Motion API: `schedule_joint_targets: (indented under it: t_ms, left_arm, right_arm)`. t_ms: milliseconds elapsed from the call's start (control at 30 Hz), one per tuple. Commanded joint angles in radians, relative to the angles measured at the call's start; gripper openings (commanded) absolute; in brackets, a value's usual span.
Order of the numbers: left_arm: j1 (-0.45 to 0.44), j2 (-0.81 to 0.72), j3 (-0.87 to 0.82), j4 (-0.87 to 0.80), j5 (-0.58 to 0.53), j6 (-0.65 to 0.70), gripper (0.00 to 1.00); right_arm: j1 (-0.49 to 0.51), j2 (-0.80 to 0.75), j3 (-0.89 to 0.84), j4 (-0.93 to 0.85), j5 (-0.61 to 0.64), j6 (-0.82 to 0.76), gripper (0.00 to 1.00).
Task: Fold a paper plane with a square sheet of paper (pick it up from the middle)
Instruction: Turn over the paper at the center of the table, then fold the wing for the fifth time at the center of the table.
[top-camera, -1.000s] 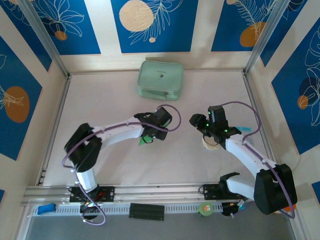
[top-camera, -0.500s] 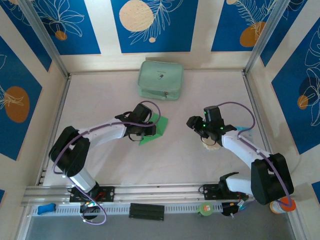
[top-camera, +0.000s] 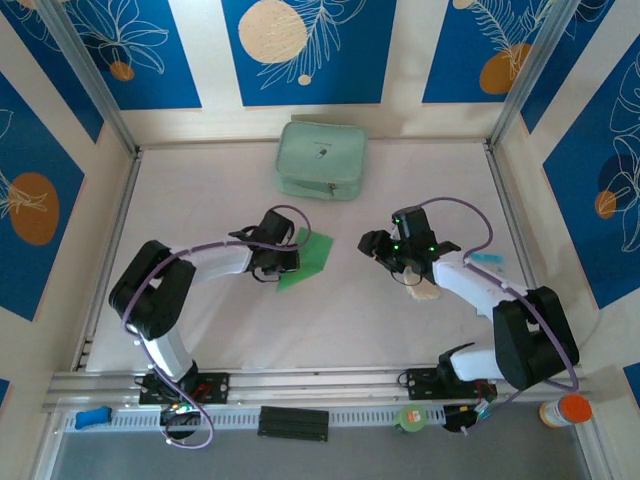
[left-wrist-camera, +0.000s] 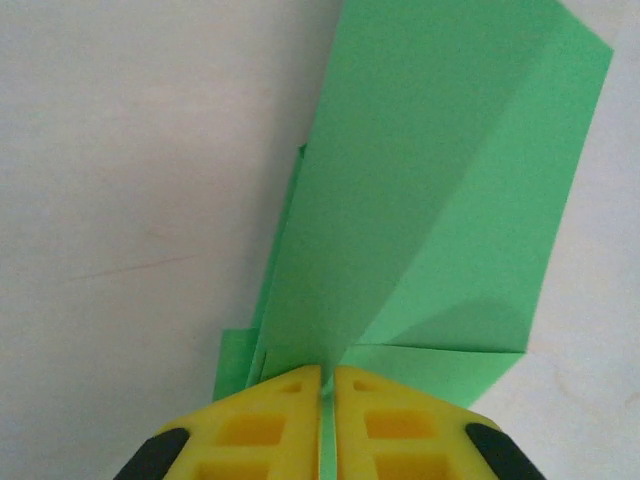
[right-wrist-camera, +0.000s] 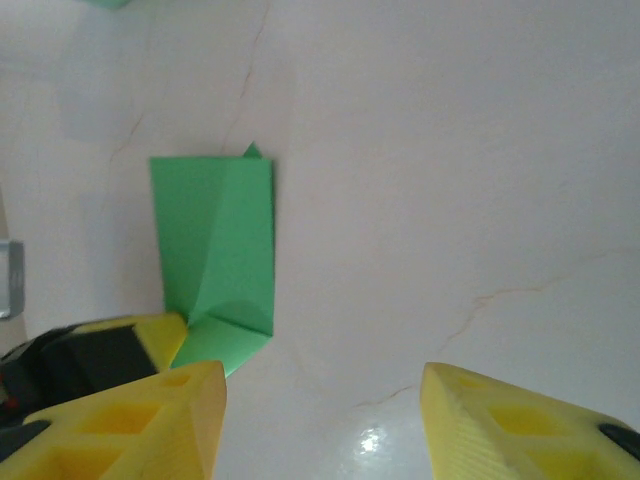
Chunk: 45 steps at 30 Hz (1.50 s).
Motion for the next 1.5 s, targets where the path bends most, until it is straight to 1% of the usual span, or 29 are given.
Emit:
schedule_joint_targets:
  t_ms: [0,133,300,433,567,800,1067,1267,1467]
  left_arm:
    - [0.028,0.023,-0.035,0.047,0.015,-0.043,0.11]
    - [0.052,0.034,-0.068,0.074,0.054,-0.089,0.11]
    - [0.07,0.042,-0.097,0.077,0.076,-0.132,0.11]
    - [0.078,0.043,-0.105,0.071,0.084,-0.142,0.1]
    - [0.081,0.045,-0.111,0.071,0.09,-0.144,0.1]
    - [0.085,0.044,-0.12,0.073,0.097,-0.139,0.1]
    - [0.088,0.043,-0.125,0.074,0.095,-0.14,0.1]
    - [0.088,0.043,-0.124,0.071,0.097,-0.14,0.1]
    - [0.09,0.04,-0.124,0.066,0.098,-0.141,0.1]
  right_arm:
    - [0.034,0.042,0.039,0.022,-0.074,0.019,0.54]
    - [0.096,0.122,0.085,-0.01,-0.064,0.094,0.52]
    - [0.172,0.261,0.186,-0.07,-0.066,0.216,0.46]
    - [0.214,0.36,0.256,-0.096,-0.066,0.293,0.45]
    - [0.239,0.421,0.295,-0.096,-0.05,0.343,0.43]
    - [0.25,0.492,0.363,-0.134,-0.016,0.334,0.4]
    - [0.253,0.545,0.401,-0.117,-0.045,0.302,0.34]
    - [0.257,0.549,0.394,-0.075,-0.072,0.281,0.28]
    - [0.258,0.536,0.361,0.028,-0.113,0.271,0.25]
